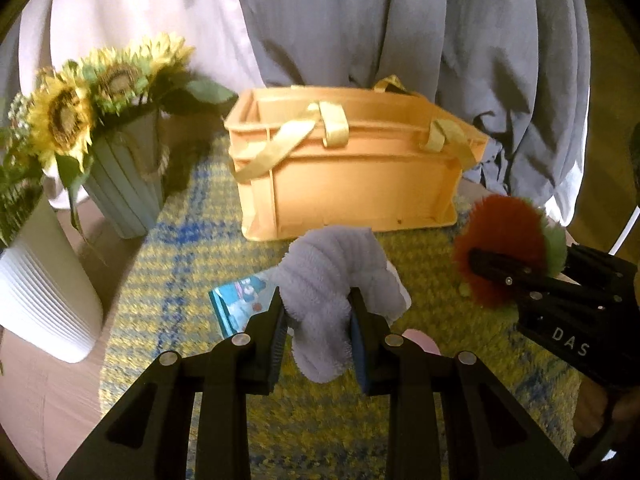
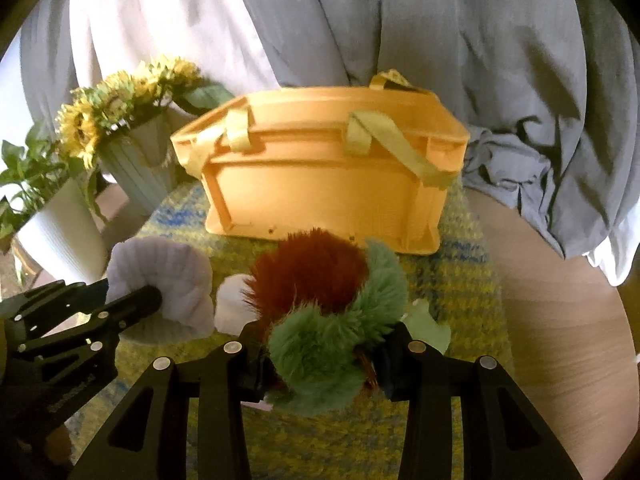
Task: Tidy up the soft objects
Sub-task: 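Lift the towel roll and fluffy toy and carry both over the orange crate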
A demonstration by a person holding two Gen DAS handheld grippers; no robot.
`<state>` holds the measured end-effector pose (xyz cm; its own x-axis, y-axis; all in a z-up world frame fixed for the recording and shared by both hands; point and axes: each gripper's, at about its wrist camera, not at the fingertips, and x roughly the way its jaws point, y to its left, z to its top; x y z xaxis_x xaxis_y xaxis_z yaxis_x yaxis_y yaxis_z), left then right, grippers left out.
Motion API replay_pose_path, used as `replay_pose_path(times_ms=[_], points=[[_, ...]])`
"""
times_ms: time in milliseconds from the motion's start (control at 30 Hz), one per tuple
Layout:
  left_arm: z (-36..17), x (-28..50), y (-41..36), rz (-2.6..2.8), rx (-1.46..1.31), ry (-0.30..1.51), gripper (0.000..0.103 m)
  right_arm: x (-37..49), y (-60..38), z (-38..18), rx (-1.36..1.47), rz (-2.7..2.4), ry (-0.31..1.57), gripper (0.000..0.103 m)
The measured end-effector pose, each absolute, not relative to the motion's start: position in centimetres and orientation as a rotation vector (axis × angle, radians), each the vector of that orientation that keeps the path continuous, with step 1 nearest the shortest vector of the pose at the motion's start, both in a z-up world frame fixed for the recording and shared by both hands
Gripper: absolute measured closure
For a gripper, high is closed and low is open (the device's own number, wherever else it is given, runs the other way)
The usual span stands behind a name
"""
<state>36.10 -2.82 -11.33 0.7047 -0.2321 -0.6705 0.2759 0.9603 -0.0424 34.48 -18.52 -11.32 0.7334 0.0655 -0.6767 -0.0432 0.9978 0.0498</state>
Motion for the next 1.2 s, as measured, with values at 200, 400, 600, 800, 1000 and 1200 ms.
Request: replay_pose_path(times_ms=[200,400,600,800,1000,1200], points=[[-9.2,35.5,-2.6,-0.289,0.057,0.682,0.075,33.7,-18.2,-9.2,0.032,0.067,0.69,0.062],[-6.5,34.9,-2.5,-0.307,0.05,0.601,0.075,33.0,-18.0,-7.0,0.036,0.075,0.63,0.062],[-4.2,34.3,-2.7,-0.311,0.047,0.529,0.075,32.4,-17.9,-4.8,0.035,0.074,0.558,0.062],[-2.4,34.2,-2.7,-0.324,0.032,0.482,0.075,32.1,-18.0,-2.9,0.034,0.067,0.493,0.062],[-0.5,34.0,-2.8,-0.329,0.026,0.42,0.075,32.0,-18.4,-0.9,0.058,0.071,0.427,0.062],[1.3,34.0,-2.8,-0.327,0.023,0.354,0.075,31.8,-18.3,0.9,0.059,0.074,0.365,0.062]])
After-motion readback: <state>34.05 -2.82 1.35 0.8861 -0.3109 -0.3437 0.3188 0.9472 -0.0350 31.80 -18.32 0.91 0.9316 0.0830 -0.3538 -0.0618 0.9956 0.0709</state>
